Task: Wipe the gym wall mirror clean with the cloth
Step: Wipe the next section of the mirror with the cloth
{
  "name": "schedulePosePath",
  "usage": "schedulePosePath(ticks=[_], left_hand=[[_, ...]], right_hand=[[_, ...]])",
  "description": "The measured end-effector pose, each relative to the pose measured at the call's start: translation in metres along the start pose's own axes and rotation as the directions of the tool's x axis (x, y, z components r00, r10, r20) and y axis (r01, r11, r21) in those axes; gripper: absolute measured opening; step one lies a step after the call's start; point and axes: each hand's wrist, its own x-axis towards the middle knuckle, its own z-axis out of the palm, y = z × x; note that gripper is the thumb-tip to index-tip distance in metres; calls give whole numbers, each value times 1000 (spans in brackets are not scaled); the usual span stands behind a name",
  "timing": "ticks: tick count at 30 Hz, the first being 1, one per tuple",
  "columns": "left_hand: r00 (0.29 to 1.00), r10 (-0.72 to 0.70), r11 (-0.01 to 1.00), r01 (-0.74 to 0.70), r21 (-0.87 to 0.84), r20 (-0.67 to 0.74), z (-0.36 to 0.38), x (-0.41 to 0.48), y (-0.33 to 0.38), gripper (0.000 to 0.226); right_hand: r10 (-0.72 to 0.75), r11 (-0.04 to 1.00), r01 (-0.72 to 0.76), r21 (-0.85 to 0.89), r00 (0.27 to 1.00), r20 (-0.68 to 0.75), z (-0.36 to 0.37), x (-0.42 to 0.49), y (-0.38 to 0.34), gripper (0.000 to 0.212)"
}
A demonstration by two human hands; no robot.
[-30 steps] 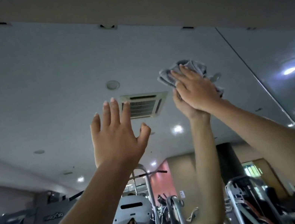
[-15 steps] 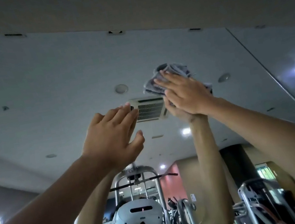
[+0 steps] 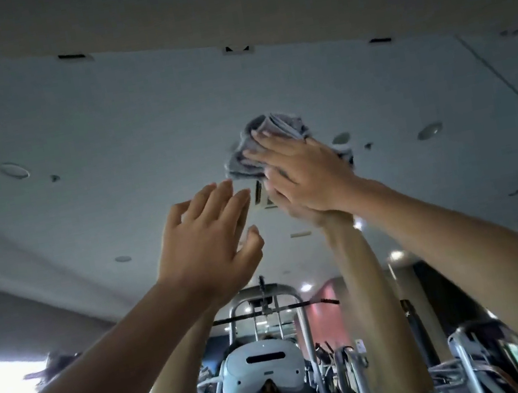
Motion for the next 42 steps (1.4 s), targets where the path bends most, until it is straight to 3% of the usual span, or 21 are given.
schedulePosePath(ticks=[2,3,6,8,10,12,15,17,20,22,24,26,28,30,34,38,40,42], left_hand=[[1000,5,1000,-5,13,4,-1,-7,-8,61],[1000,6,1000,-6,12,-3,-2,-10,-13,61],[1000,-17,1000,17,20,-6,-8,-25,-35,61],[1000,-29,999,28,36,0,-13,-36,-52,63],[999,-53,998,52,44,8,-18,-44,-70,64],[995,-100,994,99,52,12,-23,-54,-87,65],[989,-149,986,148,82,9,-29,-70,-115,65],[987,-160,984,158,83,23,-33,-78,-129,66],[990,-132,989,128,79,45,-37,-80,-138,67],[991,-128,990,124,67,50,-38,-79,-139,66],[990,-126,990,123,62,54,-37,-80,-141,65],[990,-134,990,131,56,50,-35,-82,-142,65],[990,-134,990,132,44,42,-34,-83,-143,66],[990,-135,990,134,32,35,-33,-83,-142,68],[971,-239,971,239,-13,-16,-36,-84,-139,78],[966,-254,967,254,-14,-37,-40,-83,-140,78],[980,-196,980,197,17,-21,-44,-81,-150,74],[995,-96,994,96,48,-1,-48,-83,-165,67]], right_hand=[[-115,993,114,32,993,31,-7,-28,24,51],[-92,995,91,30,996,16,-10,-34,41,53],[203,979,-201,34,975,-92,-9,-18,68,57],[440,895,-446,5,881,-173,-2,17,53,61],[559,820,-572,-21,808,-188,5,53,17,55],[476,875,-483,-31,870,-128,13,79,-27,52],[181,981,-182,-66,983,-17,20,80,-81,53],[-4,999,7,-46,998,68,18,57,-94,52],[-242,970,238,45,962,127,8,21,-69,52],[-138,990,138,9,986,90,6,14,-33,55],[133,991,-133,-20,991,-12,7,23,-9,61],[399,916,-402,-14,913,-86,9,47,-14,57],[551,830,-557,-11,824,-132,14,76,-42,52],[517,853,-522,-2,846,-132,20,97,-80,53],[181,981,-180,-67,983,20,32,93,-142,55],[-148,989,150,1,976,162,19,46,-123,55],[-160,987,158,22,975,157,11,35,-88,59],[33,999,-36,26,996,88,8,41,-61,65]])
